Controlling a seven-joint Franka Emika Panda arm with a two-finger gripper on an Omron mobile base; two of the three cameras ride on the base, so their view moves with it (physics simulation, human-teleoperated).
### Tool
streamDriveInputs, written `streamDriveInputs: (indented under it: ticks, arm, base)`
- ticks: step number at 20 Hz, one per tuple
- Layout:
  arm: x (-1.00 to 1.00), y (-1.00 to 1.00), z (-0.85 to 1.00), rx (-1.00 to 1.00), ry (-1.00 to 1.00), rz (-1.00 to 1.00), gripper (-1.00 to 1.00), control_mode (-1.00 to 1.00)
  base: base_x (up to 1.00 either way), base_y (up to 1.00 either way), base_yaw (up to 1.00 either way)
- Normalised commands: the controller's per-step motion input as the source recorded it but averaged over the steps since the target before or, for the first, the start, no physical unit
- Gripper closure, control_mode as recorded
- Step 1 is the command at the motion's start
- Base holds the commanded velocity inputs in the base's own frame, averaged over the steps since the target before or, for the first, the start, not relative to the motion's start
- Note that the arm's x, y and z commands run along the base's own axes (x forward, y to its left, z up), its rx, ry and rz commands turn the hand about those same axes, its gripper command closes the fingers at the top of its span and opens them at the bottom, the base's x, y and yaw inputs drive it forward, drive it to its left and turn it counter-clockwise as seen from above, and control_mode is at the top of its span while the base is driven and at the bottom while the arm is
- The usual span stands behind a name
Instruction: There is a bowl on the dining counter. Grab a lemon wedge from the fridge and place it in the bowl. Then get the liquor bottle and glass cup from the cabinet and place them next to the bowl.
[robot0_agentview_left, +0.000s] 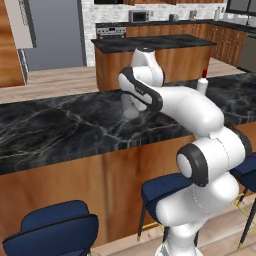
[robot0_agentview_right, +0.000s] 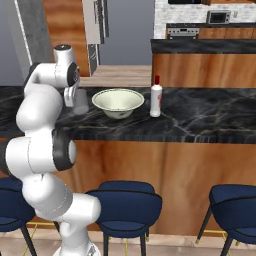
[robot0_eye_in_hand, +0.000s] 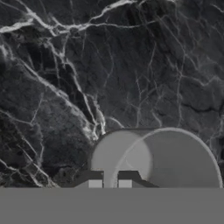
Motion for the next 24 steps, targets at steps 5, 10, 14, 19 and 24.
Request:
streamDriveInputs:
  ticks: [5, 10, 14, 19, 24]
  arm:
    - [0.19, 0.06, -0.23, 0.0, 0.0, 0.0, -1.0, -1.0]
    - [-0.28, 0.0, -0.07, 0.0, -0.18, 0.0, -1.0, -1.0]
    - [-0.42, 0.0, 0.02, 0.0, -0.2, -0.01, -1.0, -1.0]
    - [-0.39, -0.07, 0.23, 0.0, -0.13, -0.03, -1.0, -1.0]
    - [-0.36, -0.16, 0.41, 0.0, -0.17, -0.02, -1.0, -1.0]
  base:
    - [0.0, 0.0, 0.0]
    - [0.0, 0.0, 0.0]
    - [0.0, 0.0, 0.0]
    - [0.0, 0.0, 0.0]
    - [0.0, 0.0, 0.0]
